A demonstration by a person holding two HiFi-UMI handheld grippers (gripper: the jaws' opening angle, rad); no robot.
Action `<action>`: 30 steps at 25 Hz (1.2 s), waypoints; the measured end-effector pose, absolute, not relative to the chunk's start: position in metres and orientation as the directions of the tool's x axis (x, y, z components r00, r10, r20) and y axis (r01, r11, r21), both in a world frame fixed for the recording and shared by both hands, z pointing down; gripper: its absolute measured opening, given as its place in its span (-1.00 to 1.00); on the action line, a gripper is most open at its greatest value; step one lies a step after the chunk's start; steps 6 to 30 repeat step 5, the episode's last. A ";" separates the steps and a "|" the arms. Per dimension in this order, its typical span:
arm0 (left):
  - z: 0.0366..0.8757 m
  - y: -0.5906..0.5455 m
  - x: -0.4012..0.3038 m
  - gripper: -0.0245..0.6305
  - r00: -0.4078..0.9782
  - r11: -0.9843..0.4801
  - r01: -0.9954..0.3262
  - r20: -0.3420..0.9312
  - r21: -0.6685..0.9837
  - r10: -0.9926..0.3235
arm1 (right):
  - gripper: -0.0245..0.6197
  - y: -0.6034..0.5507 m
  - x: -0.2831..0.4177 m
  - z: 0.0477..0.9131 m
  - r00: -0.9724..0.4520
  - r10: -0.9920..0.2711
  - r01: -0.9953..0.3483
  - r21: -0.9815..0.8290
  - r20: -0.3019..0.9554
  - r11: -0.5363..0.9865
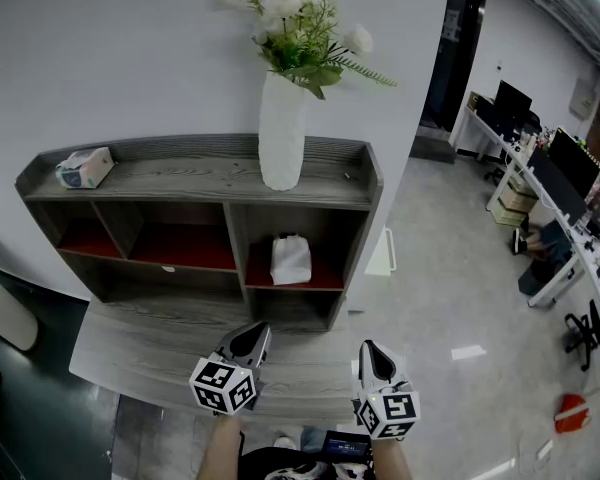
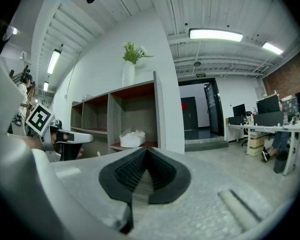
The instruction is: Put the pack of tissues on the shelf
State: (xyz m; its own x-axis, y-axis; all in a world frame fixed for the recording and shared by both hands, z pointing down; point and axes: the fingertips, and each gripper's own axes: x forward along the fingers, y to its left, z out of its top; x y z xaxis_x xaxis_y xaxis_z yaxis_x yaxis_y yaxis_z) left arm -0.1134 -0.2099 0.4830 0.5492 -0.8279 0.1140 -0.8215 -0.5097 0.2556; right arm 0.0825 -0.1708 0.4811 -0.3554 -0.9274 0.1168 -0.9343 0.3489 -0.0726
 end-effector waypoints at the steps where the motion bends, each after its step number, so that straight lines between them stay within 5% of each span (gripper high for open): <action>1: 0.483 -0.211 -0.114 -0.90 0.547 -0.508 -0.823 0.115 0.253 -0.829 | -0.91 -0.172 0.082 0.481 -0.357 -0.927 -0.934 -0.072 0.117 0.350; 30: 0.484 -0.213 -0.114 -0.90 0.541 -0.503 -0.829 0.120 0.244 -0.833 | -0.91 -0.174 0.081 0.480 -0.356 -0.927 -0.934 -0.071 0.117 0.350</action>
